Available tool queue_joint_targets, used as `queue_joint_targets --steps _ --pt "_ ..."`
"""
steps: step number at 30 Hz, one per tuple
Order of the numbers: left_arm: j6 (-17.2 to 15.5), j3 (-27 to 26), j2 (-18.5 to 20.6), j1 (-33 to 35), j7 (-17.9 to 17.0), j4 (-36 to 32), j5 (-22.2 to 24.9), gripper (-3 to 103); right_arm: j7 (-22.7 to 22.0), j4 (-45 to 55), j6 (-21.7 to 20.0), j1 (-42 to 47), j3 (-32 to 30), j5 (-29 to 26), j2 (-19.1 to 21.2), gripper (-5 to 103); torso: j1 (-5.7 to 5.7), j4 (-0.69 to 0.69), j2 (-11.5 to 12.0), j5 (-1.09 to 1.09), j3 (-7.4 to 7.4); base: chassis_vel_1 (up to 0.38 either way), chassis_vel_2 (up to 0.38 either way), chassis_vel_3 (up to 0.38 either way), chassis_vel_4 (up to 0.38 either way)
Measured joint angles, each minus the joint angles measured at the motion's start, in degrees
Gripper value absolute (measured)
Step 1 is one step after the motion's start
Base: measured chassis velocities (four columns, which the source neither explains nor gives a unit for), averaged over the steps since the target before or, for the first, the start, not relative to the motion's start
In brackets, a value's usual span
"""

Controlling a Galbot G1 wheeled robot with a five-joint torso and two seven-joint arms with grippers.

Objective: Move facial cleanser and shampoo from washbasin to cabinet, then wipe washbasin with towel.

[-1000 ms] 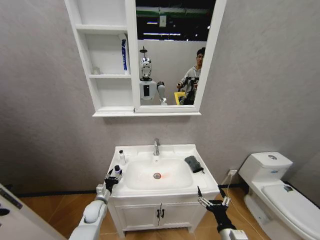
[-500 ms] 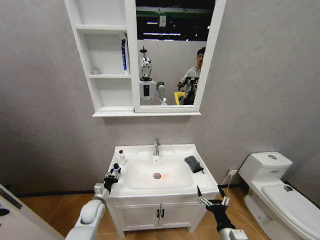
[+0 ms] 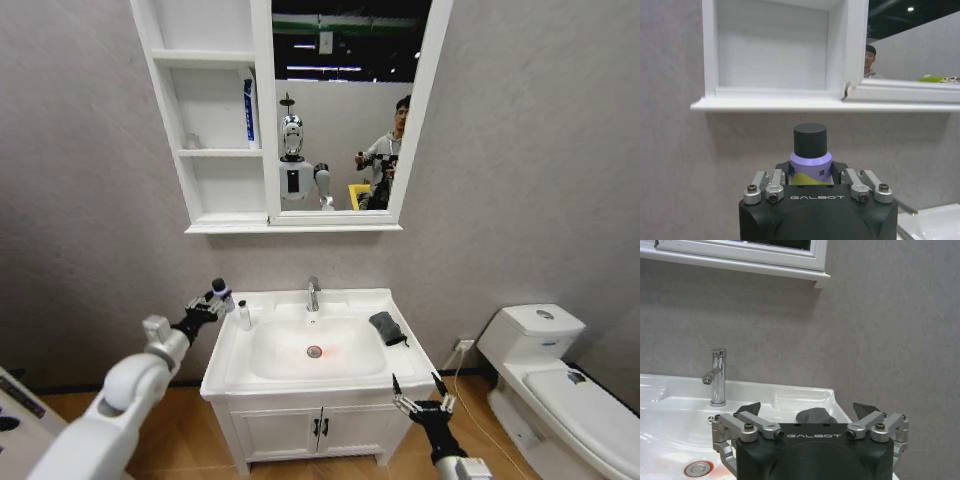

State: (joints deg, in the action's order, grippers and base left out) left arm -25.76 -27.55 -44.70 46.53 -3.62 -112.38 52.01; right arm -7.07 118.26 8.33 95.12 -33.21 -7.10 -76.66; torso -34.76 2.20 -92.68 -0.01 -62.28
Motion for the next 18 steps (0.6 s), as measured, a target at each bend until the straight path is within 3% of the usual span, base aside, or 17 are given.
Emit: queue_joint_targets --steps 3,4,6,7,8,10,13,18 --pt "-6.0 3.39 5.5 -10.17 -4.23 1.07 7.34 42 0.4 -0.95 0.47 -0.11 -0.07 0.0 -0.1 100 0.0 0.0 0.0 -0.01 0.0 0.0 0.0 0.0 0.0" --pt "-6.0 3.39 5.5 -10.17 -4.23 1.07 7.34 42 0.4 -0.95 0.47 -0.11 -0.07 0.0 -0.1 100 0.0 0.0 0.0 -0.01 0.0 0.0 0.0 0.0 0.0" --pt "-9.34 8.53 8.11 -20.45 -6.91 4.3 11.72 42 0.67 -1.65 0.76 -0.26 -0.1 -0.01 -0.16 100 0.0 -0.01 0.0 0.0 0.0 0.0 0.0 0.0 0.0" --pt "-9.34 8.53 8.11 -20.45 -6.91 4.3 11.72 42 0.67 -1.65 0.76 -0.26 -0.1 -0.01 -0.16 100 0.0 -0.01 0.0 0.0 0.0 0.0 0.0 0.0 0.0" --pt "-10.11 11.49 8.56 -25.2 -7.24 6.6 12.34 42 0.77 -1.83 0.84 -0.34 -0.08 -0.02 -0.17 100 0.0 0.0 0.0 0.02 0.0 0.0 0.0 0.0 0.0" --pt "-10.56 14.11 8.64 -28.82 -7.23 8.69 12.58 42 0.96 -1.95 0.93 -0.41 -0.06 -0.02 -0.16 100 0.0 0.0 0.0 0.02 0.0 0.0 0.0 0.0 0.0" --pt "-11.51 22.17 7.23 -38.99 -6.56 16.95 12.39 42 1.33 -2.47 1.54 -0.42 0.08 -0.01 0.06 100 -0.01 -0.01 0.01 -0.02 -0.01 0.0 0.0 0.0 0.0" --pt "-11.57 28.1 3.59 -48.11 -5.71 24.16 11.18 42 1.42 -3.25 2.24 -0.16 0.09 -0.08 0.2 100 -0.02 0.0 0.0 0.01 -0.01 0.0 0.0 0.0 0.0"
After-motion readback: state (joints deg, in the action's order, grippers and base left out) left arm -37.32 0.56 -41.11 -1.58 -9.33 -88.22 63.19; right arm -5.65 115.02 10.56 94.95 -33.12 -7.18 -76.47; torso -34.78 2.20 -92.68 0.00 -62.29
